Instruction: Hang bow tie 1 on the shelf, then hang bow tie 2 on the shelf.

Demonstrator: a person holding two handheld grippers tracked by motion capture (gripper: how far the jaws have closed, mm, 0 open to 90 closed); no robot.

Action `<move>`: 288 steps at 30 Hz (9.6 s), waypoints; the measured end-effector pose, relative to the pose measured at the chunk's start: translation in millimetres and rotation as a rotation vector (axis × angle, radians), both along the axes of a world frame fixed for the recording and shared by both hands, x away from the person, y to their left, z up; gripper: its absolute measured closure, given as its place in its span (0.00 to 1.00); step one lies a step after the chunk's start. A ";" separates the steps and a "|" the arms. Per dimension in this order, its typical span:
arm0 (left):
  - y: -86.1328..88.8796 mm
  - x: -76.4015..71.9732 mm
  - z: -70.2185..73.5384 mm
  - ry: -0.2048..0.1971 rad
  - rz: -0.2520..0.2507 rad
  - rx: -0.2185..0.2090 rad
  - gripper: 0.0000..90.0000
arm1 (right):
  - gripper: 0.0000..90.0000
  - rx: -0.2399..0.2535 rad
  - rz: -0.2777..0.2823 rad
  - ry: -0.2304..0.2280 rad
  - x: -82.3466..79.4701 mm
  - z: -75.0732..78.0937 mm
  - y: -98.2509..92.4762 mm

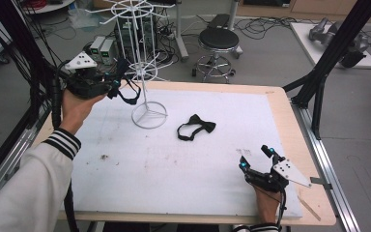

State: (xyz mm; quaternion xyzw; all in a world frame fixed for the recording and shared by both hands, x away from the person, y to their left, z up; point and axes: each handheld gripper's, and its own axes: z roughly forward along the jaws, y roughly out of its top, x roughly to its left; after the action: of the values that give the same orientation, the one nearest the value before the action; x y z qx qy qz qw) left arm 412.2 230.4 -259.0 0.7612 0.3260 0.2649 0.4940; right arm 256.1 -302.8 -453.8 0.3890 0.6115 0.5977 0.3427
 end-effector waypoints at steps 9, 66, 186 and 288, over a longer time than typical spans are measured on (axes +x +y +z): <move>-1.6 0.0 0.4 0.005 0.034 0.000 0.81 | 0.11 0.002 0.000 0.002 -0.2 0.0 0.1; 42.0 -113.6 -101.4 -0.157 -0.072 -0.197 0.26 | 0.11 -0.007 -0.004 -0.006 -0.3 -0.1 0.6; 56.3 -131.1 -183.9 -0.191 0.002 -0.238 0.25 | 0.11 -0.342 0.383 0.346 166.6 138.7 13.8; 57.8 -131.2 -192.0 -0.189 0.009 -0.258 0.25 | 0.59 -0.875 0.567 0.813 263.3 40.3 152.9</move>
State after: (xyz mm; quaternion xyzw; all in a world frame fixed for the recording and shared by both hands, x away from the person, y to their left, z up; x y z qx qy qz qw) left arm 281.0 288.1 -451.0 0.6618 0.3130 0.2936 0.6147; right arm 519.4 -149.9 -413.5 0.2324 0.9574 0.1666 0.0402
